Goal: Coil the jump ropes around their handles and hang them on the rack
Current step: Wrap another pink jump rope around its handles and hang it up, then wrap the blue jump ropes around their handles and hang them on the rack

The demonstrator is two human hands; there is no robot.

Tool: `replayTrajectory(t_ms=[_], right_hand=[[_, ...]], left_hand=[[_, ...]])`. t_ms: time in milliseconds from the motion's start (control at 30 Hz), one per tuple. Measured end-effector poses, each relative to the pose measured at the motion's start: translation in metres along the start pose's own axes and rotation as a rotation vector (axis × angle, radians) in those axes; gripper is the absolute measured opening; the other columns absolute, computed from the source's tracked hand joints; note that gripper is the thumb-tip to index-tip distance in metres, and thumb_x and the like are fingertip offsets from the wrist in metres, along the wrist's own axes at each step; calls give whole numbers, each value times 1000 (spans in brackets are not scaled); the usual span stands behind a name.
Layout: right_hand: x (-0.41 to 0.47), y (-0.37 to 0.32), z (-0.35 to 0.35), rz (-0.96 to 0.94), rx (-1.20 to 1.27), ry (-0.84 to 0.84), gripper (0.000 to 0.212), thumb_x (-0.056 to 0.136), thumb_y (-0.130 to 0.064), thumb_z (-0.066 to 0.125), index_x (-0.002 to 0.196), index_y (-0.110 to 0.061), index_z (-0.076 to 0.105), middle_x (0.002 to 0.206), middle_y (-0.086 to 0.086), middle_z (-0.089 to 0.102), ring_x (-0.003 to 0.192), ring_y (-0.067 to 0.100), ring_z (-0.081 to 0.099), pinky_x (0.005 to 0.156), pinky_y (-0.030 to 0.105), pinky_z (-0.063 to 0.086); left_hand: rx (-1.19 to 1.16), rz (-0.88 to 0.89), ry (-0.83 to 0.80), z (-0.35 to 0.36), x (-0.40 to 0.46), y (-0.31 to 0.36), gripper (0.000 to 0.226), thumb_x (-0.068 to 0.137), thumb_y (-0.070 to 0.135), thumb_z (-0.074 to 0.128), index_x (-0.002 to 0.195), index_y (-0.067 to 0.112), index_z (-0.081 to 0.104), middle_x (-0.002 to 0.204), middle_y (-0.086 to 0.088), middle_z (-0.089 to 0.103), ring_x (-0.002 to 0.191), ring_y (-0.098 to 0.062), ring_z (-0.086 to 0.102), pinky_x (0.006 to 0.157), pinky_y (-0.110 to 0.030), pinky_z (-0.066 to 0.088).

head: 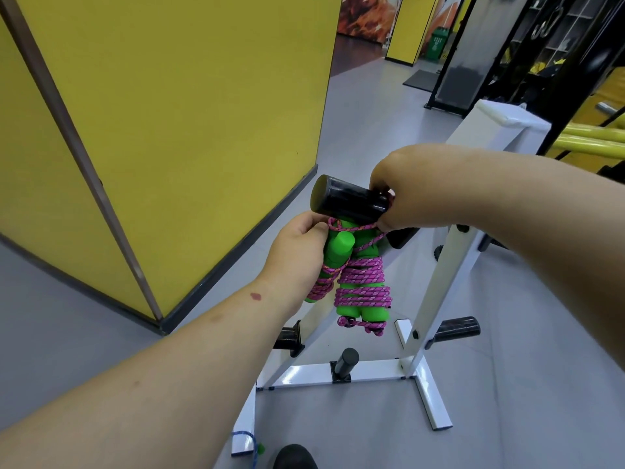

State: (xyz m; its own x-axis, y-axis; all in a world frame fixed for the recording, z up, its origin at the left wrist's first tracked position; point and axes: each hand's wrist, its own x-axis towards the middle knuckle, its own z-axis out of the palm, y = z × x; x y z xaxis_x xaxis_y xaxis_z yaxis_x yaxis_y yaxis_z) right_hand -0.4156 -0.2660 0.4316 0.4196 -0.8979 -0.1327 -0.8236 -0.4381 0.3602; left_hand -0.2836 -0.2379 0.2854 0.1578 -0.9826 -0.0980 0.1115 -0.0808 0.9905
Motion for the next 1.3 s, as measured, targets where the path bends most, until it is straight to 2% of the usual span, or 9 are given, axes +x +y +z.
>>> replayTrajectory(t_ms=[100,367,467,633,767,900,1000,1167,1300], right_hand=[[-2,0,1,-6,31,18,36,85,-44,71,112,-19,69,93,4,67,80,23,66,40,23,33],[-8,-5,2,2,59,79,46,82,-44,73,115,-13,65,101,8,68,93,31,66,78,42,58],[-12,-4,3,7,66,107,54,81,-44,73,120,-10,60,114,11,65,102,34,64,85,50,56],[-21,-6,6,-9,110,155,57,79,-44,73,122,-12,55,114,8,60,103,31,60,85,49,55],[-32,-9,13,-16,167,232,46,80,-36,71,114,-12,52,109,6,57,103,30,56,84,48,52],[-55,-21,33,-18,254,394,62,84,-25,68,137,-5,44,135,12,52,127,32,45,107,38,37],[-70,-48,56,-29,340,506,77,82,-20,71,147,0,36,144,16,47,136,34,39,115,27,18],[-82,-110,89,-50,483,567,84,85,-25,70,151,8,29,156,24,35,147,38,29,122,47,25],[-89,-158,90,-111,481,513,86,87,-30,68,153,6,26,160,23,28,150,34,25,123,40,16]], left_hand=[[10,3,0,-3,0,0,31,106,15,45,100,25,74,95,6,78,84,-7,72,67,-20,51],[54,26,21,-11,-7,4,34,106,10,42,123,21,69,109,13,70,87,12,65,63,-3,45],[107,57,53,-19,-11,5,38,106,9,41,134,22,63,129,8,63,113,-2,57,76,-6,39],[204,124,92,-30,-17,5,42,103,9,44,139,26,59,134,8,61,122,-4,54,92,-15,42],[334,224,114,-39,-25,14,54,101,10,44,150,32,45,141,11,53,107,17,52,87,-14,40],[699,372,68,-50,-47,24,67,96,6,42,159,28,31,156,4,41,137,-10,40,106,-24,36],[979,518,92,-59,-63,23,70,92,11,42,160,17,27,157,-5,39,142,-23,38,114,-38,37],[1247,512,156,-82,-97,19,76,90,18,43,162,17,17,165,-5,28,155,-30,19,122,-50,27],[1340,467,239,-118,-130,15,82,90,18,49,163,16,12,168,-7,21,157,-31,13,125,-48,21]])
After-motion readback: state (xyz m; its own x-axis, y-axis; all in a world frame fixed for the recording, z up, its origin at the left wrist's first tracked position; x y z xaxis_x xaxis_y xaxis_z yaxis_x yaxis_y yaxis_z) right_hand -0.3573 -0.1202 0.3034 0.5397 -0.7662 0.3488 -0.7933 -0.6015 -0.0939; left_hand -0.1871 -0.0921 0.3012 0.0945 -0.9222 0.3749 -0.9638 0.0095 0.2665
